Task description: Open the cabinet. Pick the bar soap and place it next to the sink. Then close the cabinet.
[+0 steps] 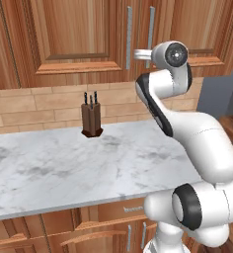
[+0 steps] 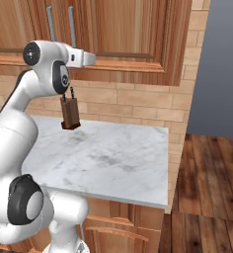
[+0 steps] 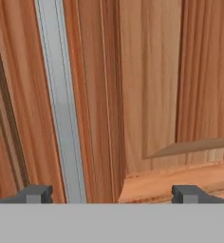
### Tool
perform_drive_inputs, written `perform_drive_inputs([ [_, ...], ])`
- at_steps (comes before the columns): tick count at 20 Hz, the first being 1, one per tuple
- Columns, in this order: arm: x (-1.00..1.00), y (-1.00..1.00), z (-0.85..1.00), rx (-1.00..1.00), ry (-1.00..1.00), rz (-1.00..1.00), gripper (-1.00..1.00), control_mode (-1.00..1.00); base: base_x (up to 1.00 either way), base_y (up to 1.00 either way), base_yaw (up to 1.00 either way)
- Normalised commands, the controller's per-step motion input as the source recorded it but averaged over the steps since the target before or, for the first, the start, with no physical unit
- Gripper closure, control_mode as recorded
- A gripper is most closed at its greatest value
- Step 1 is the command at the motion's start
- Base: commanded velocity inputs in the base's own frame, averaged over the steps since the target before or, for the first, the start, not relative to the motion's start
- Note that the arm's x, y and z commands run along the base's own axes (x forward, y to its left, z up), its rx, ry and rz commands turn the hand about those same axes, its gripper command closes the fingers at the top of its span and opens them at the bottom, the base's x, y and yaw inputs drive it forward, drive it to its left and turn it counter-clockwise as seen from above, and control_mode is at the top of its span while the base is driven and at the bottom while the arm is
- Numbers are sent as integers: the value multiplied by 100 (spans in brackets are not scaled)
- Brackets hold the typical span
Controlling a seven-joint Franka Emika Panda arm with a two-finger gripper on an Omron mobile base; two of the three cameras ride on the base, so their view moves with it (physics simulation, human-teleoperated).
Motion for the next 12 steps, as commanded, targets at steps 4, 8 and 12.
perform_drive_inputs([
  [4,61,0,0,0,0,0,-100,-100,0,0,0],
  [8,56,0,0,0,0,0,-100,-100,0,0,0],
  [12,43,0,0,0,0,0,-100,-100,0,0,0],
])
